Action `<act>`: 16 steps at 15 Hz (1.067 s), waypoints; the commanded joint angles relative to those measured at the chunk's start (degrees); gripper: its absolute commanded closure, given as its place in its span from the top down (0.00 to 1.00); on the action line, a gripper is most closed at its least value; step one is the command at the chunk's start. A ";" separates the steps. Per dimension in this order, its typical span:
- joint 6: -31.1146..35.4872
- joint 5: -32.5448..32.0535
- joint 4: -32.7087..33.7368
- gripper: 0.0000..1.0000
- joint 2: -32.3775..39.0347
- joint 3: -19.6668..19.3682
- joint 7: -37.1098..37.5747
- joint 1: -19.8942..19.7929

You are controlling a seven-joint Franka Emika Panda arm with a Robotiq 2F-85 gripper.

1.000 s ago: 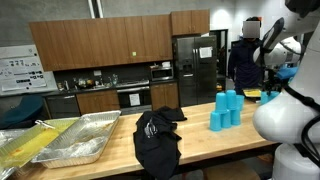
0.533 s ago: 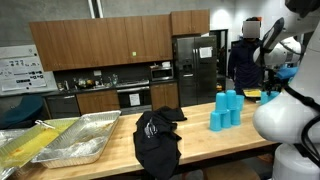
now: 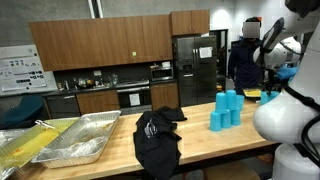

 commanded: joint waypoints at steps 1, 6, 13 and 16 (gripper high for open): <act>-0.10 0.08 0.06 0.61 0.01 0.23 -0.04 -0.21; -0.10 0.08 0.06 0.61 0.02 0.23 -0.04 -0.21; -0.10 0.08 0.06 0.36 0.02 0.23 -0.04 -0.21; 0.26 -0.40 -0.18 0.36 0.07 0.41 0.23 -0.30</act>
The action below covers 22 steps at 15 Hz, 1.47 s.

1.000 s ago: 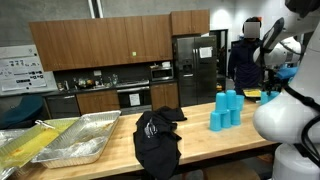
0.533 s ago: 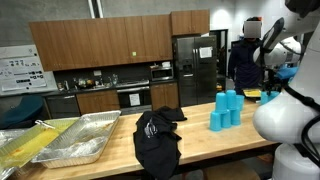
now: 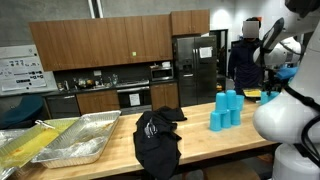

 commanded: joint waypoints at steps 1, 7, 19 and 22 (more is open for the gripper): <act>1.21 -1.10 -0.68 0.36 -0.21 0.47 -0.70 -0.25; 11.19 -11.86 -4.23 0.36 -0.17 1.96 -0.83 -1.58; 18.04 2.32 -6.49 0.36 3.16 0.54 7.75 -0.97; 20.90 1.70 -6.13 0.36 5.30 1.31 13.79 -2.66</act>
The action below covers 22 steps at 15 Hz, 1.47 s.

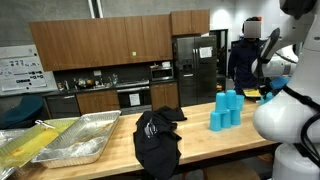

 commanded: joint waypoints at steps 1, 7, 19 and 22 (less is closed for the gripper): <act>3.95 0.02 0.60 0.36 3.02 1.00 6.17 -2.20; -1.05 4.31 1.59 0.36 5.42 0.15 6.35 -1.42; 0.40 2.64 2.89 0.36 5.57 -1.03 1.29 -3.37; 2.64 0.43 2.69 0.36 6.37 -0.97 0.09 -3.56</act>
